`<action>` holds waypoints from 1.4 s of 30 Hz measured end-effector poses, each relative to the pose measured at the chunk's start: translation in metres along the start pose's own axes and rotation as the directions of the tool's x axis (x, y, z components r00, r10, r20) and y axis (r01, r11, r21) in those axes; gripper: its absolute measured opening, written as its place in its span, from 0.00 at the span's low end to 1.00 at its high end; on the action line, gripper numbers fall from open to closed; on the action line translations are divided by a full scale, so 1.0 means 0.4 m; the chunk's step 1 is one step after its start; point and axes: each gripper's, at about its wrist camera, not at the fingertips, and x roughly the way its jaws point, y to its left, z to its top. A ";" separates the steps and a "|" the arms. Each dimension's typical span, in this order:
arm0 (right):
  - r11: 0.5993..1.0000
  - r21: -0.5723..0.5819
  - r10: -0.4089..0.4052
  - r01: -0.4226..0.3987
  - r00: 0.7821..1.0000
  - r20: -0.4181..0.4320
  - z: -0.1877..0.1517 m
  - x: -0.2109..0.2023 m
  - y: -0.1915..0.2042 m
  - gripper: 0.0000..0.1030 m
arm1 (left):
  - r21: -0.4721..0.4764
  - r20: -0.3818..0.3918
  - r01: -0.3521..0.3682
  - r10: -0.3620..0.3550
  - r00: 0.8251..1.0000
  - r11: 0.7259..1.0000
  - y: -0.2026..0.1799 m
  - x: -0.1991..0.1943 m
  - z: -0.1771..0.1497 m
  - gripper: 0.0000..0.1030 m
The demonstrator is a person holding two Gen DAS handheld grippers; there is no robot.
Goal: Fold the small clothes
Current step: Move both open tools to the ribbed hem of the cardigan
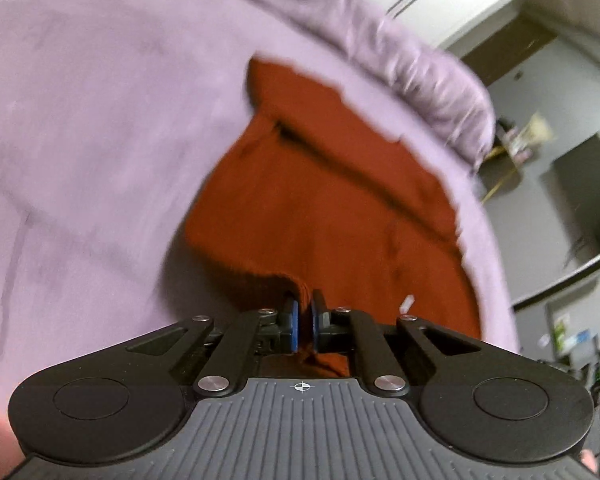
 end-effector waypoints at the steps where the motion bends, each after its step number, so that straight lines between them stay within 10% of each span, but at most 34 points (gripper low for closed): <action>1: 1.000 -0.003 0.020 -0.020 1.000 0.013 0.020 0.005 0.015 0.04 | 0.003 0.028 0.008 -0.008 1.000 1.000 -0.010 0.001 0.026 0.08; 5: 0.996 -0.084 0.039 -0.032 0.996 0.083 0.117 0.057 0.092 0.04 | 0.046 0.126 -0.027 0.021 0.992 0.999 -0.041 0.039 0.124 0.08; 11: 0.935 -0.313 -0.114 0.166 0.978 0.176 0.205 0.186 0.188 0.05 | 0.104 0.137 -0.144 0.129 0.982 0.984 -0.046 0.168 0.192 0.08; 16: 0.816 -0.507 -0.163 0.276 0.953 0.256 0.201 0.214 0.252 0.10 | 0.210 0.136 -0.224 0.198 0.971 0.952 -0.047 0.204 0.187 0.23; 22: 0.646 -0.669 -0.203 0.368 0.927 0.314 0.192 0.207 0.244 0.22 | 0.330 0.086 -0.151 0.129 0.988 0.932 -0.041 0.206 0.171 0.49; 42: 0.628 -0.710 -0.281 0.319 0.944 0.175 0.219 0.285 0.191 0.27 | 0.340 0.008 -0.186 0.194 0.981 0.922 -0.010 0.288 0.194 0.57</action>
